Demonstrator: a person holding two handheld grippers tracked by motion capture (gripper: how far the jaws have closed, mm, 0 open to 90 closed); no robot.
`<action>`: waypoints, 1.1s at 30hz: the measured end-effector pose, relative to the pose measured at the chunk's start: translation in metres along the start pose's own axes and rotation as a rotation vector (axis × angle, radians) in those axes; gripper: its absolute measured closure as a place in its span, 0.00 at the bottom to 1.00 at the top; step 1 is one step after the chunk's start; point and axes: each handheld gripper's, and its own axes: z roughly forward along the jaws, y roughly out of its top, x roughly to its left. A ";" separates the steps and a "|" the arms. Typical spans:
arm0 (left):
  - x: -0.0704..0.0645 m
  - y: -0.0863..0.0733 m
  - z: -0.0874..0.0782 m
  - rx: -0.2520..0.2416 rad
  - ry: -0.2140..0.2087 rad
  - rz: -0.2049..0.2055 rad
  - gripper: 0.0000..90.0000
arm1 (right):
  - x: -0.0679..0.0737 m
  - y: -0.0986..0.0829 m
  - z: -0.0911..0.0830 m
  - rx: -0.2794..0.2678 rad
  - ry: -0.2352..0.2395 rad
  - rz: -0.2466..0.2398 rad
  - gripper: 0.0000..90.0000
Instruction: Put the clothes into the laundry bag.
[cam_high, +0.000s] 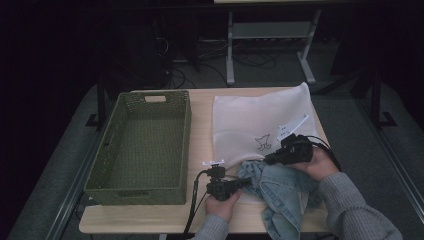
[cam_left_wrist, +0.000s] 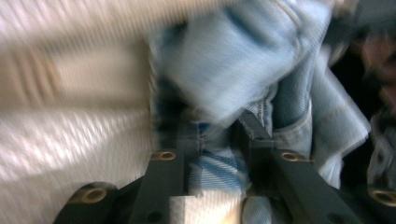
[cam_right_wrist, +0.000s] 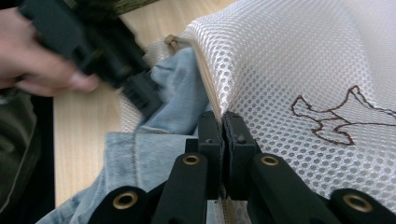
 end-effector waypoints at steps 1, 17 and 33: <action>-0.001 0.004 -0.001 -0.008 -0.003 0.008 0.82 | 0.001 0.000 0.000 -0.001 0.001 -0.006 0.96; -0.014 -0.027 -0.037 0.070 -0.047 0.053 0.49 | -0.006 -0.002 0.001 0.006 -0.015 0.023 0.96; -0.024 -0.023 0.034 0.048 -0.093 -0.025 0.89 | 0.000 0.000 0.000 -0.003 -0.015 0.003 0.96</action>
